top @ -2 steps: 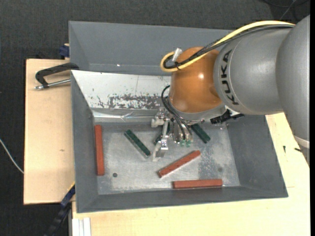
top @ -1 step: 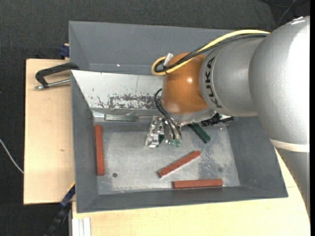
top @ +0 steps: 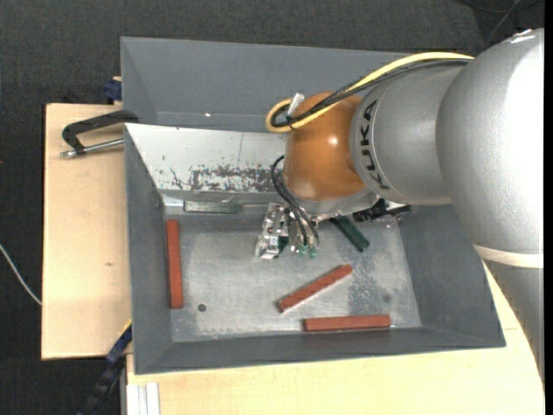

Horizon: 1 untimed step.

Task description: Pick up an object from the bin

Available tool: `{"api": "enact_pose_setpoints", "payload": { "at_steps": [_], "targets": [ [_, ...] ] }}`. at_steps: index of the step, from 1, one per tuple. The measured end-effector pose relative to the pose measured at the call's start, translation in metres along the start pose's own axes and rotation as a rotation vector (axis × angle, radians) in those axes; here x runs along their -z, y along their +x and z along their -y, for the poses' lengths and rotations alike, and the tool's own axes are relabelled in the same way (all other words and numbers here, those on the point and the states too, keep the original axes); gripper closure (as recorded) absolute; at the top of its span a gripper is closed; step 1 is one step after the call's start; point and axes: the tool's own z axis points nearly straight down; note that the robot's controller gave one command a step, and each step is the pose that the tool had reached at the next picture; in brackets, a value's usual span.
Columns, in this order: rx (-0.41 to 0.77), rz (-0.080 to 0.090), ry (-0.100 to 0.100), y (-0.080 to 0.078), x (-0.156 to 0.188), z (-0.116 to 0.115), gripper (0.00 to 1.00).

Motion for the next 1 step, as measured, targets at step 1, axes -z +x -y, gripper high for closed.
{"api": "enact_pose_setpoints", "payload": {
  "at_steps": [1],
  "targets": [
    [0.401,0.011,0.005,0.0011,0.0876,0.0602,0.0]
  ]
}}
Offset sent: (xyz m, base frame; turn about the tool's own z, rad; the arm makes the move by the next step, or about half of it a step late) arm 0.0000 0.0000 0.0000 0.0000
